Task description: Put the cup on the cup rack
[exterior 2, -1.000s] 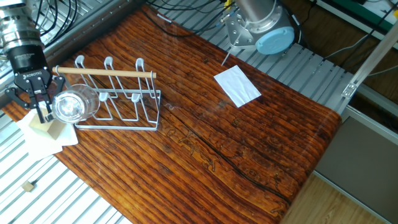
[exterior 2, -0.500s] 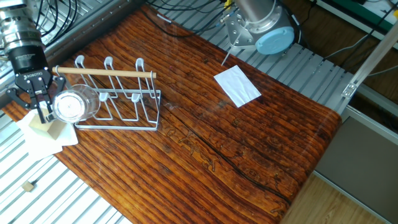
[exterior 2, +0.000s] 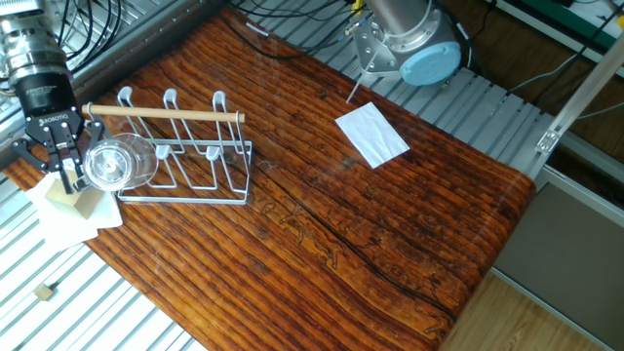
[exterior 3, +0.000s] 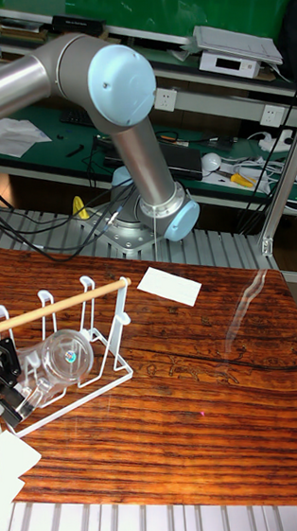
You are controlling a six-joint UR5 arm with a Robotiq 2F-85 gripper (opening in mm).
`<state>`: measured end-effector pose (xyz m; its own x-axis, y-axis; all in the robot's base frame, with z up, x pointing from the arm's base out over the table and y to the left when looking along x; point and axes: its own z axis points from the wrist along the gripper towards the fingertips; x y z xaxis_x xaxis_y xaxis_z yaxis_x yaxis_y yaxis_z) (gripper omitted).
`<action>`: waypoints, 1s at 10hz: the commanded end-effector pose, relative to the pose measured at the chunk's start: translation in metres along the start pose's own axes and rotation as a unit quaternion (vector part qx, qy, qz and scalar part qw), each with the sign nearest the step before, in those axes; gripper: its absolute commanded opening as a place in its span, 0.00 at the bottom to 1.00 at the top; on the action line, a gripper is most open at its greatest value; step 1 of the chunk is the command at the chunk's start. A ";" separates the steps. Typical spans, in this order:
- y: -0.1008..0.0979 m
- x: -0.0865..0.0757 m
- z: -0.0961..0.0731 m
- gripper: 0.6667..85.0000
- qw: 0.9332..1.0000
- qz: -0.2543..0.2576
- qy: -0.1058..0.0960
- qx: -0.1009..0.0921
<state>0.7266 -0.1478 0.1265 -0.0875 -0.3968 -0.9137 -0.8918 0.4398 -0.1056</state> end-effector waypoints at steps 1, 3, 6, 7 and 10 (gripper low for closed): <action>-0.002 0.001 -0.002 0.00 1.000 0.000 -0.010 0.003; -0.001 0.001 -0.002 0.00 1.000 0.001 -0.012 0.002; 0.000 -0.001 -0.001 0.00 1.000 0.003 -0.023 0.000; 0.001 -0.002 -0.001 0.00 1.000 0.004 -0.028 -0.001; 0.003 -0.002 0.000 0.00 0.999 0.001 -0.034 -0.005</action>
<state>0.7229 -0.1449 0.1239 -0.0700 -0.3570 -0.9315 -0.8977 0.4298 -0.0973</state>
